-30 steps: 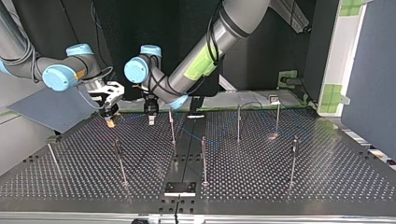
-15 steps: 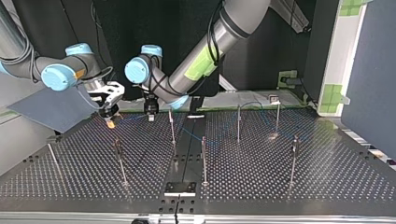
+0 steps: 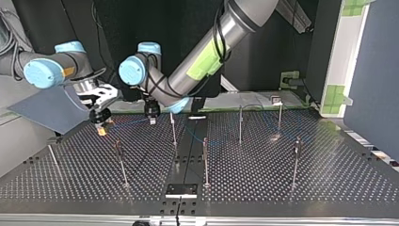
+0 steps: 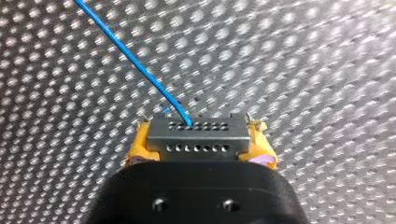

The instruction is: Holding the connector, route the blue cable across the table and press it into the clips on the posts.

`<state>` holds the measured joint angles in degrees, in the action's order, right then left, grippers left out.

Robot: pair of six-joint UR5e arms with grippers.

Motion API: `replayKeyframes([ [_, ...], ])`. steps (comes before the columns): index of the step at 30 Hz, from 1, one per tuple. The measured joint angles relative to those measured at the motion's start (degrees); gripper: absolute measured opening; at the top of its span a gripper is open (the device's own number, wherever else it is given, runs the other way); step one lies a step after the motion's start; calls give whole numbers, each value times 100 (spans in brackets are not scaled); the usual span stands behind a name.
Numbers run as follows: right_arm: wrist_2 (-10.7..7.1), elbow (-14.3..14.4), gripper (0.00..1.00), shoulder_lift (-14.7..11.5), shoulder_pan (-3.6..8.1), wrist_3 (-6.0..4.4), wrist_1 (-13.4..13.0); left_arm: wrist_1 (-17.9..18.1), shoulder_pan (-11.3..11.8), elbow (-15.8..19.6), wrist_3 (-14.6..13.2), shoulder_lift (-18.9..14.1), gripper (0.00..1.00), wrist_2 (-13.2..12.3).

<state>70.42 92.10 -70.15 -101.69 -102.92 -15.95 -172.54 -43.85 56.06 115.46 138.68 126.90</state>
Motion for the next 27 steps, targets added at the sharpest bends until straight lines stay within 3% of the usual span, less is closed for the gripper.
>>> replayKeyframes([
  [14, -16, -15, 0, -528, 12, -243, 32, -202, -201, 24, -51, -624, 0, 89],
  [22, -34, -44, 0, -824, 21, -402, 122, -210, -269, 25, -159, -801, 0, 77],
  [27, -36, -61, 0, -923, 35, -449, 180, -190, -294, 20, -247, -829, 0, 74],
])
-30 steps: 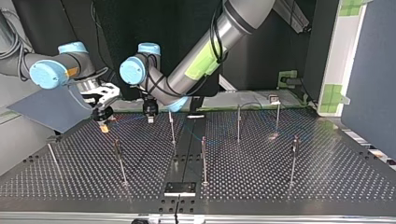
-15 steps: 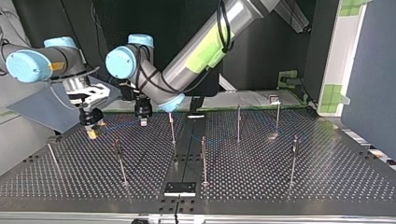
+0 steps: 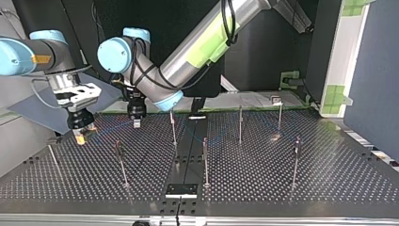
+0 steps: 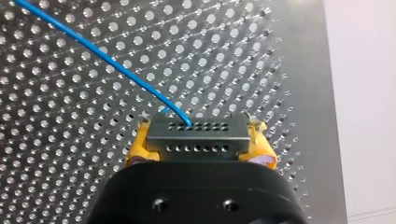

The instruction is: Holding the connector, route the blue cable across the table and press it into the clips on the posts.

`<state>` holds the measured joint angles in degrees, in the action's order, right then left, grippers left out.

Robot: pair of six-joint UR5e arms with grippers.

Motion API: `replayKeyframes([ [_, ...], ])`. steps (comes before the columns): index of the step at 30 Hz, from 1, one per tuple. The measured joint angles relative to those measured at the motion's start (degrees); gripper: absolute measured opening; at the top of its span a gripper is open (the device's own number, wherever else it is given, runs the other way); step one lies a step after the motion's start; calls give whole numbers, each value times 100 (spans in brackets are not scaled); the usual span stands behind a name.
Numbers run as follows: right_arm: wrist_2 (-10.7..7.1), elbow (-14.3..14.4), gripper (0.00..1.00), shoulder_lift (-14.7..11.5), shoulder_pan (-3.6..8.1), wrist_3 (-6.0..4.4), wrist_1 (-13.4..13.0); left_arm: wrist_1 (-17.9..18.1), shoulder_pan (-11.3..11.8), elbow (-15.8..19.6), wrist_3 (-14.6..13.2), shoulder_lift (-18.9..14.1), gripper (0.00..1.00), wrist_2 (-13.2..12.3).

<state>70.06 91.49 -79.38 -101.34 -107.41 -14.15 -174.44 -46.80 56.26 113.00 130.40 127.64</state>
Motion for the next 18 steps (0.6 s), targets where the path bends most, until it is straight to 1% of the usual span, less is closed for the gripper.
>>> replayKeyframes([
  [3, 0, -8, 0, -20, 3, -7, 17, 12, 10, -35, -23, 0, 0, -19],
  [8, -1, -58, 0, -36, 4, 8, 94, 54, 62, -192, -52, -2, 0, -66],
  [12, -1, -120, 0, -37, 4, 17, 170, 188, 101, -256, -84, -2, 0, -158],
  [18, -2, -212, 0, -43, 13, 21, 262, 393, 188, -274, -93, -2, 0, -194],
])
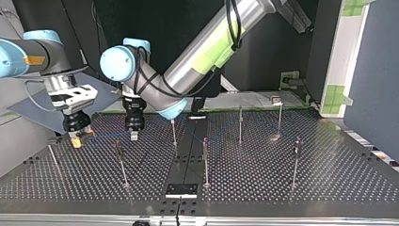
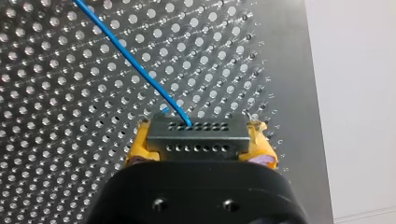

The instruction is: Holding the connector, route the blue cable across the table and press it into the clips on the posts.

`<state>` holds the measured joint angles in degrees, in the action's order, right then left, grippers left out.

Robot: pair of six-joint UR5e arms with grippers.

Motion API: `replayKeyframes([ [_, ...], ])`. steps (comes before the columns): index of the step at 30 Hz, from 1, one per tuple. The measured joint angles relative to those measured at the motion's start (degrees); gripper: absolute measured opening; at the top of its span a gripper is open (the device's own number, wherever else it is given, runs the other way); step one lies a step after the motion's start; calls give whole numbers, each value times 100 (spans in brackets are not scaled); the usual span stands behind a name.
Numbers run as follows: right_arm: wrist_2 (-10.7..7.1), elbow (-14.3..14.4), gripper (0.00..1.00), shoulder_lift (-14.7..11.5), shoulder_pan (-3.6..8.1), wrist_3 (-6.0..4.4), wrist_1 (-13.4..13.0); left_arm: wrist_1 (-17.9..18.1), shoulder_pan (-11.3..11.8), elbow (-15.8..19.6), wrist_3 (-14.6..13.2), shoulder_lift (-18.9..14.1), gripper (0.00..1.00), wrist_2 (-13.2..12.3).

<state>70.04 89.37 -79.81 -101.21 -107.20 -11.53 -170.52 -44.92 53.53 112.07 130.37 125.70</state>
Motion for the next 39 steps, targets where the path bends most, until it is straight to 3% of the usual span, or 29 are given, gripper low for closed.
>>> replayKeyframes([
  [6, -122, -140, 0, 6, 7, -39, 94, 60, 54, -2, 1, 0, 0, -26],
  [11, -232, -284, 0, 10, 6, -91, 188, 123, 132, -2, 4, 0, 0, -193],
  [20, -252, -317, 0, 54, 8, -100, 209, 443, 269, 1, -7, 5, 0, -478],
  [35, -248, -428, 0, 312, -2, -97, 159, 663, 596, 18, -10, 73, 0, -896],
  [39, -252, -497, 0, 341, 9, -100, 153, 614, 508, 15, -10, 67, 0, -800],
])
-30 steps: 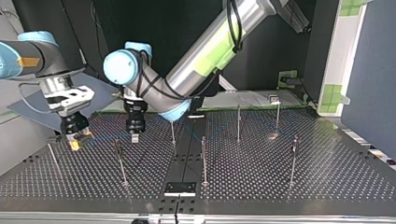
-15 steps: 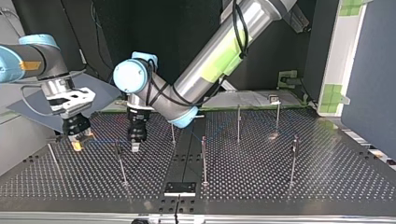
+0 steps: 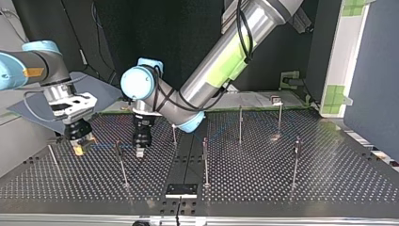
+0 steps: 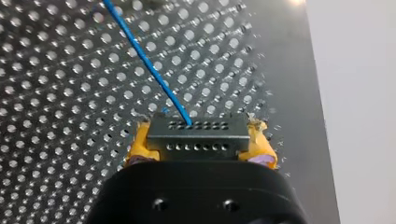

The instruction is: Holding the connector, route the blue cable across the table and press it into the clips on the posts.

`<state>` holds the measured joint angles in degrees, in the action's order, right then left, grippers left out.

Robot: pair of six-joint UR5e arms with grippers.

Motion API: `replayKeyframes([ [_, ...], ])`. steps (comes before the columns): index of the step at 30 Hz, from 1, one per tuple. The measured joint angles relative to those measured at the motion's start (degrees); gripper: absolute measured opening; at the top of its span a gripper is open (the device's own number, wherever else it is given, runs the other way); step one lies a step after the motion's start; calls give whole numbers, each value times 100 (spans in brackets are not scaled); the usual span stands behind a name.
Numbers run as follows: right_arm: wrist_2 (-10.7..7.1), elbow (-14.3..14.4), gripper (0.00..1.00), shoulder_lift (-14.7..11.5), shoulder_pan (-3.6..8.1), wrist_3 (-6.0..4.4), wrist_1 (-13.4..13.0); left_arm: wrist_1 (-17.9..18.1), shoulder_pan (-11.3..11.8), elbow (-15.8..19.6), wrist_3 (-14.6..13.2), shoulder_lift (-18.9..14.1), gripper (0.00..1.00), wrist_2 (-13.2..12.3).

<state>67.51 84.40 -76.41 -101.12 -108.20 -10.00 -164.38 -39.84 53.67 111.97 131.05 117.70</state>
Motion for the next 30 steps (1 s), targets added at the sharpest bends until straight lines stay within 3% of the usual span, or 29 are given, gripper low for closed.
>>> replayKeyframes([
  [4, 0, -20, 0, 25, 0, -1, -2, -2, 3, 0, 0, 3, 0, 0],
  [6, 0, -21, 0, 30, 0, -1, -3, -2, 4, 1, 0, 3, 23, 1],
  [7, 0, -22, 0, 30, 0, -1, -3, -2, 4, 1, 0, 3, 23, 1],
  [8, 0, -22, 0, 33, 1, 0, -3, -2, 4, 1, 0, 3, 42, 1],
  [9, 0, -22, 0, 35, 0, 2, -3, -2, 4, 1, 0, 3, 54, 1],
  [10, 0, -22, 0, 40, 1, 6, -3, -2, 5, 1, 0, 3, 54, 1],
  [11, 0, -22, 0, 41, 1, 8, -3, -2, 4, 1, 0, 3, 77, 1],
  [12, 0, -22, 0, 41, 0, 11, -3, -2, 5, 1, 0, 3, 91, 0],
  [13, 0, -23, 0, 44, 1, 13, -3, -2, 5, 1, 0, 3, 91, 0],
  [14, 0, -22, 0, 45, 0, 14, -3, -2, 4, 1, 0, 3, 100, 0],
  [30, 0, -21, 0, 65, 0, 27, -12, -2, 4, 1, 0, 3, 100, 0],
])
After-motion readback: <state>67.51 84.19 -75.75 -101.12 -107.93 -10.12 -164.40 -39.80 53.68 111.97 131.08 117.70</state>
